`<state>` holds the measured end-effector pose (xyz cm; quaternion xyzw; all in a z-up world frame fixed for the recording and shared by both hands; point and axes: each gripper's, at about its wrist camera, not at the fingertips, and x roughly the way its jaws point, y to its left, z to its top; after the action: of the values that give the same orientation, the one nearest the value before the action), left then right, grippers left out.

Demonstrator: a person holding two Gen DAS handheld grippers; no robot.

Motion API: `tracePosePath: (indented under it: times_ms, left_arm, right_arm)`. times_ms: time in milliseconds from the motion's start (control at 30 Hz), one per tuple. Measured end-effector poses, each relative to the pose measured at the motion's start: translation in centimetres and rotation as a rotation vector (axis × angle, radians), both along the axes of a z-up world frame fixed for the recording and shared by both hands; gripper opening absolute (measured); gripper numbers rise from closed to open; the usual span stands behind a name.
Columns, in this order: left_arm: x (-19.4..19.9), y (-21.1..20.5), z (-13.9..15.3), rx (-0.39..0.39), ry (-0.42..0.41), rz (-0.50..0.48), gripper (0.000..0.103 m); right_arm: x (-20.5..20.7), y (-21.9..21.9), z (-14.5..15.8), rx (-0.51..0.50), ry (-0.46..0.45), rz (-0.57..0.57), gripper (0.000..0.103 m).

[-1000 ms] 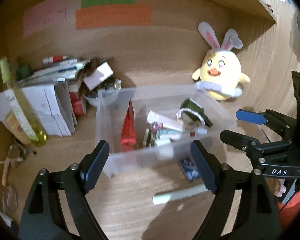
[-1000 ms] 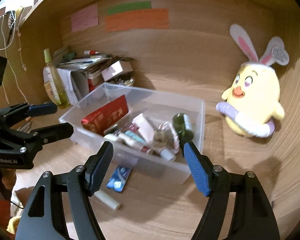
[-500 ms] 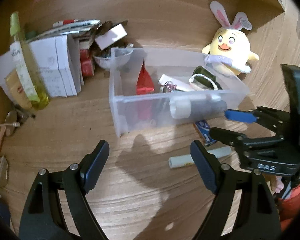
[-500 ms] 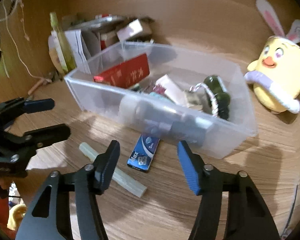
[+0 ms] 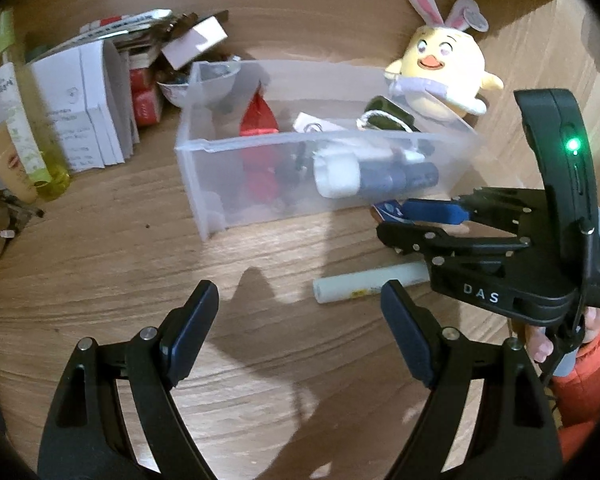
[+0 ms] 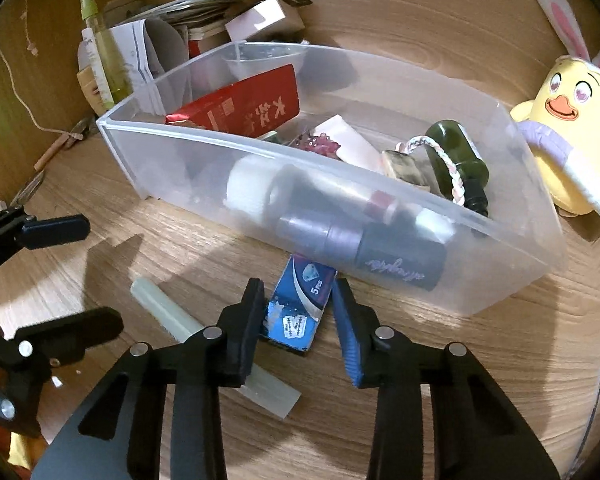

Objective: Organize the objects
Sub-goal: 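Grasp the small blue box with the right tool while the left tool grips the pale green stick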

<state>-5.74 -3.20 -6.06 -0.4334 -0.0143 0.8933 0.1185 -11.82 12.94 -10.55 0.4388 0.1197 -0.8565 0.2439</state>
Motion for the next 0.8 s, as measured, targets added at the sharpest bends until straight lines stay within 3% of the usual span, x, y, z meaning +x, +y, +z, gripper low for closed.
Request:
tracePosePath:
  times_ms: [133,200,567,800]
  left_arm:
    - [0.2,1.1,-0.3,-0.015,-0.019,-0.028,0.085]
    - [0.2,1.5,-0.6,-0.024,-0.028,-0.035,0.094]
    - [-1.8,5.5,-0.7,-0.151,-0.028,-0.151,0.094]
    - [-3.1,7.2,-2.4,-0.173,-0.106,-0.179,0.093]
  right_arm:
    - [0.7,1.0,0.3,0.002,0.005,-0.002,0.025]
    - [0.7,1.6,0.4,0.006,0.01,-0.012,0.025]
    - [1.8,6.1,1.0,-0.027,0.003,-0.04,0.025]
    - [3.0,8.4,1.3,-0.053,-0.002,-0.052,0.025]
